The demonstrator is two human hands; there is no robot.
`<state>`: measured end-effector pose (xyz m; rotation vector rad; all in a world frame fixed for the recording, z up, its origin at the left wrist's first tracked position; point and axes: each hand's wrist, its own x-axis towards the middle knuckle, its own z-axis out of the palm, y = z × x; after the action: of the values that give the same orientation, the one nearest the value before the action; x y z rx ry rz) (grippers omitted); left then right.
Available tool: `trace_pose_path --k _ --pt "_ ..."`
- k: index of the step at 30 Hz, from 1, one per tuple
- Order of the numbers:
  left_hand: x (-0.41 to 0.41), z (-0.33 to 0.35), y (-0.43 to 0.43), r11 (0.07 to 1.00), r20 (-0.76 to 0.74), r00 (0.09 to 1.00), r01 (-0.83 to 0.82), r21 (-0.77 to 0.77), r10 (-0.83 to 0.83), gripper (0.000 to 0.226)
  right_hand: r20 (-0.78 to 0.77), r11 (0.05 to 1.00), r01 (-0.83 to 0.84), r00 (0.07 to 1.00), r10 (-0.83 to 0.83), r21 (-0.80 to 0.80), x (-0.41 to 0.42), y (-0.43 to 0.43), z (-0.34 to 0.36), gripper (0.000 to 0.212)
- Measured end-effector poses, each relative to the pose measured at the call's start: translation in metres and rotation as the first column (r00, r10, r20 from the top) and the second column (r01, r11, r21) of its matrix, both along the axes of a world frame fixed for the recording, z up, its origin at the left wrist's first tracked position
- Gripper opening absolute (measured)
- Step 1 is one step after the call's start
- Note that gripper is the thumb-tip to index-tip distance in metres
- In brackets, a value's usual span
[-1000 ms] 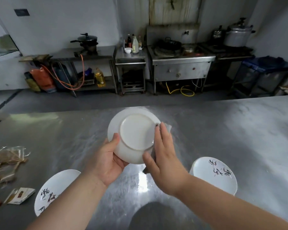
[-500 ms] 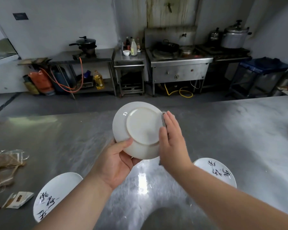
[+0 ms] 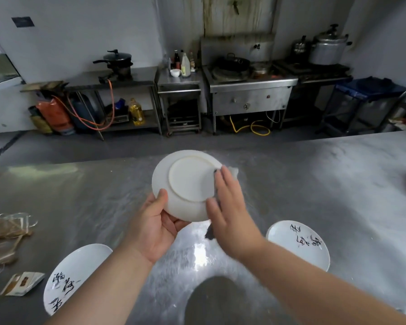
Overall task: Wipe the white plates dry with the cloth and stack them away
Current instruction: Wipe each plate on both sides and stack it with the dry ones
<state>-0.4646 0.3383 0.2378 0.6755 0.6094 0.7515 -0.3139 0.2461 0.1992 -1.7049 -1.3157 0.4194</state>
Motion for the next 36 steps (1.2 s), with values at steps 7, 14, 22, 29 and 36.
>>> trace_pose_path --k 7,14,22,29,36 --pt "0.012 0.0 -0.016 0.999 0.078 0.996 0.04 0.03 -0.043 0.04 -0.059 0.971 0.153 0.988 -0.144 0.181 -0.003 0.003 0.004 0.063" --pt "-0.001 0.009 -0.004 0.992 0.022 0.993 0.118 -0.049 -0.117 0.039 -0.049 0.946 0.126 0.992 -0.117 0.298 0.037 0.005 0.017 0.062" --pt "0.022 -0.017 -0.007 0.992 -0.007 0.999 0.045 -0.118 -0.046 0.056 0.166 0.999 -0.043 0.985 0.045 -0.016 -0.026 -0.02 -0.031 0.093" --pt "0.041 -0.012 -0.005 0.991 0.022 0.999 -0.02 -0.136 0.023 0.056 0.024 0.995 -0.006 1.0 0.008 -0.095 0.019 0.004 -0.01 0.099" --pt "0.057 -0.01 -0.016 0.938 0.001 0.999 0.045 -0.343 -0.047 0.067 0.249 0.978 -0.175 0.958 0.142 0.112 -0.023 -0.024 -0.029 0.072"
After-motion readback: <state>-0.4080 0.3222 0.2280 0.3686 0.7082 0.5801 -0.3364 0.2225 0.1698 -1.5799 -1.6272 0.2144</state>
